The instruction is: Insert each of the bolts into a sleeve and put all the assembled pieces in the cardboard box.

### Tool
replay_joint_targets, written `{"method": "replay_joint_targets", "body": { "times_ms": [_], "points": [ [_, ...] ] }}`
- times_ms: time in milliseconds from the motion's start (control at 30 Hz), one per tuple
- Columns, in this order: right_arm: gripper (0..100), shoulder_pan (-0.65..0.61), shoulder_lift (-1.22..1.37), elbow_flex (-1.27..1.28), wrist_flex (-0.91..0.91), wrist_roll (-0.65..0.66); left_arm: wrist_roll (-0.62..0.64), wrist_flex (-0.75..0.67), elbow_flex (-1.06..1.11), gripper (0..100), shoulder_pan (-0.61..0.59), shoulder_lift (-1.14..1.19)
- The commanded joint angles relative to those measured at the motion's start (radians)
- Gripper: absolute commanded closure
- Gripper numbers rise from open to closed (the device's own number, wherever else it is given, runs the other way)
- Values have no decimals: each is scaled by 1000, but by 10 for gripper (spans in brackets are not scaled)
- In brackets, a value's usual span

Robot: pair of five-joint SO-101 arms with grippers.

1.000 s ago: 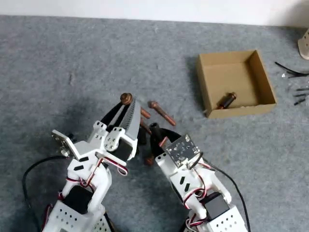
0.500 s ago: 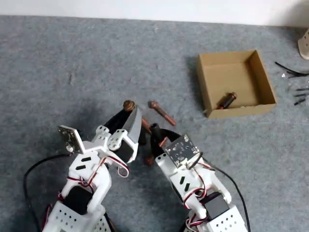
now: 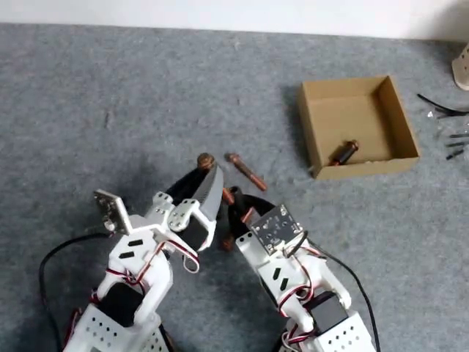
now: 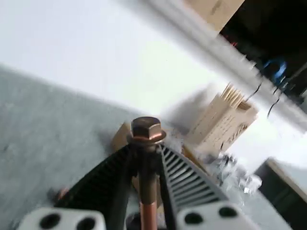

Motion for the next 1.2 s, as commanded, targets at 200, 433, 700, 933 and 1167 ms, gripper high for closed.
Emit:
{"method": "replay_joint_targets", "body": {
  "times_ms": [200,433,700,933,1167],
  "points": [
    [994,-64,-18,97,-30,94,0,-60,12,996,45,-13],
    [994,-27,-18,96,-33,92,5,-57,27,996,-27,-15],
    [994,-27,-18,93,-33,92,6,-57,28,996,-51,-16],
    [994,-27,-18,90,-33,92,8,-32,30,996,-51,-13],
    [994,-25,-18,88,-33,92,8,63,30,996,-39,-13]
  ]
}}
